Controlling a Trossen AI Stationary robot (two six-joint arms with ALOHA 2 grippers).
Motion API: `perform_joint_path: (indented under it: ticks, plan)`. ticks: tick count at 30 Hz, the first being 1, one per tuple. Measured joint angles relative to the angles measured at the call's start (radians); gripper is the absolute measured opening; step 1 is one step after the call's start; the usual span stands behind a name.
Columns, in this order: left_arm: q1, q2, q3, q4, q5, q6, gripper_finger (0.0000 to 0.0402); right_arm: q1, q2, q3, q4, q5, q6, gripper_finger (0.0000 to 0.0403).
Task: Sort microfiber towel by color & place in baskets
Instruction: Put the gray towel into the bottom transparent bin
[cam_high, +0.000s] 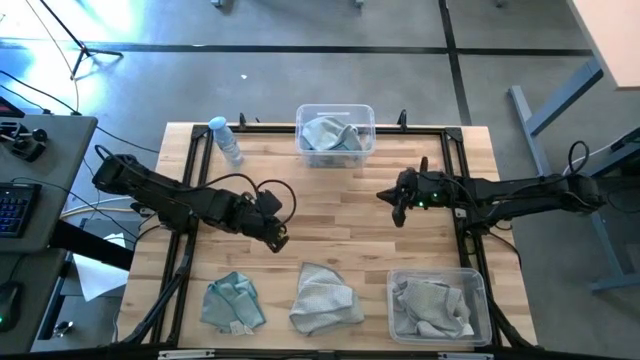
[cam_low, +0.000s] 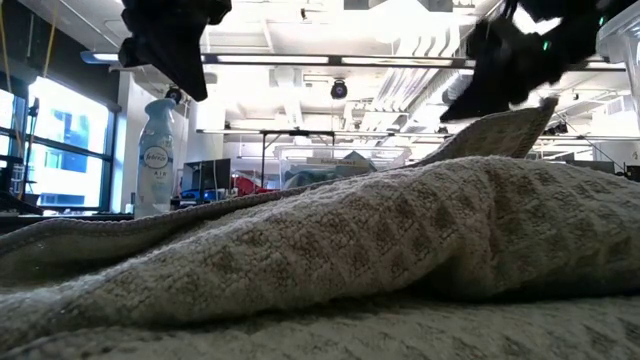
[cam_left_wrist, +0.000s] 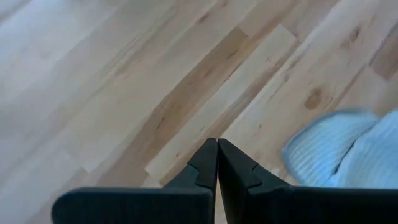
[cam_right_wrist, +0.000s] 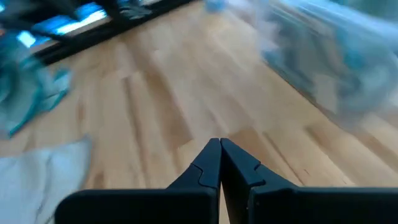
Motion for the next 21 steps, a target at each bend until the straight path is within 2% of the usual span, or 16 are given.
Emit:
perform_joint_path:
  ticks: [2, 5, 7, 13, 18, 21]
  plan:
    - [0.005, 0.000, 0.000, 0.000, 0.011, 0.072, 0.0000, 0.048, 0.000, 0.043, -0.028, 0.048, -0.036, 0.0000]
    - [0.017, 0.000, 0.000, 0.000, 0.012, 0.140, 0.0000, 0.109, 0.026, 0.122, -0.078, 0.175, -0.041, 0.0000]
    - [0.018, 0.000, 0.000, 0.000, 0.012, 0.168, 0.0000, 0.135, 0.068, 0.186, -0.114, 0.209, -0.029, 0.0000]
    - [-0.019, -0.010, -0.032, -0.008, 0.042, 0.182, 0.0000, 0.220, 0.322, 0.445, -0.300, 0.209, 0.003, 0.0000]
    - [-0.099, -0.062, -0.155, 0.015, 0.084, 0.106, 0.0000, 0.304, 0.597, 0.743, -0.552, 0.199, 0.023, 0.0000]
    - [-0.158, -0.110, -0.235, 0.062, 0.097, 0.057, 0.0000, 0.337, 0.746, 0.926, -0.704, 0.137, 0.057, 0.0000]
